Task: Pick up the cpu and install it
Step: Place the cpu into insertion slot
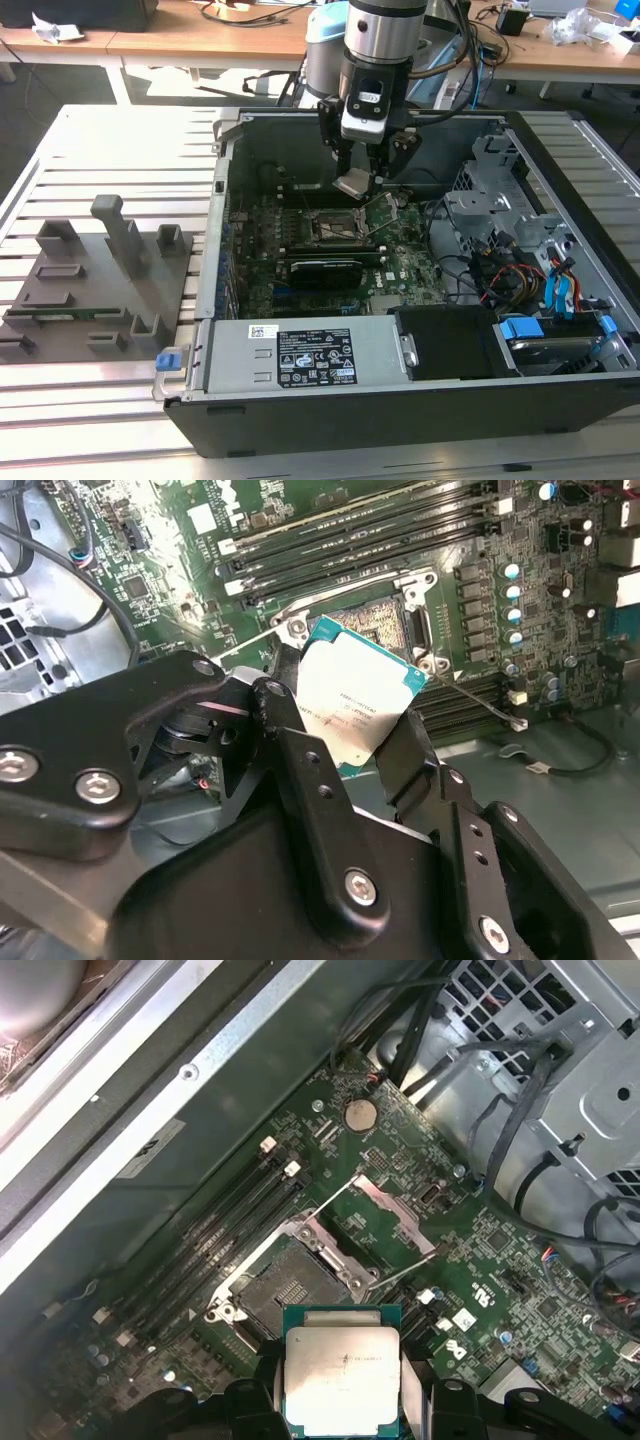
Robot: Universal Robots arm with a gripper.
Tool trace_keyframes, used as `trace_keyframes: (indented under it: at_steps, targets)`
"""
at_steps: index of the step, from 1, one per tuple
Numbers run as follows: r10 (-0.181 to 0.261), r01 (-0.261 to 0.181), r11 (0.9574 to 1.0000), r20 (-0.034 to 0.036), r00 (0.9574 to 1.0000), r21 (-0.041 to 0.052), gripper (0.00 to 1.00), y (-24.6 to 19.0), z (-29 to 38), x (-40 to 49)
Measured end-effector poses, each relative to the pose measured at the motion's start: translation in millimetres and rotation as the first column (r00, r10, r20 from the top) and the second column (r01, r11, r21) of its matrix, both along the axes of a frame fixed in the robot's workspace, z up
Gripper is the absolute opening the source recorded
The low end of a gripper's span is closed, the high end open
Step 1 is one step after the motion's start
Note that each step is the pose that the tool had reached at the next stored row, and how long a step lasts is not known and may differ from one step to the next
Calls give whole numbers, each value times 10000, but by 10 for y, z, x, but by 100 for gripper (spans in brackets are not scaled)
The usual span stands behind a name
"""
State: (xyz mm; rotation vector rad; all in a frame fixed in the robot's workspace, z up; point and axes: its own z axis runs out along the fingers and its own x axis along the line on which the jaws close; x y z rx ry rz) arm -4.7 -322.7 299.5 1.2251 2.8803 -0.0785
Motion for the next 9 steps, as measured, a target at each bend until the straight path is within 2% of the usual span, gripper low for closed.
trace_keyframes:
  at_steps: [4, 9]
  targets:
    - [-374, 374, 9993, 0, 9993, -2, 55, 0, 0, 0]
    - [-871, 871, 9962, 1, 9962, -16, 55, 0, 0, 0]
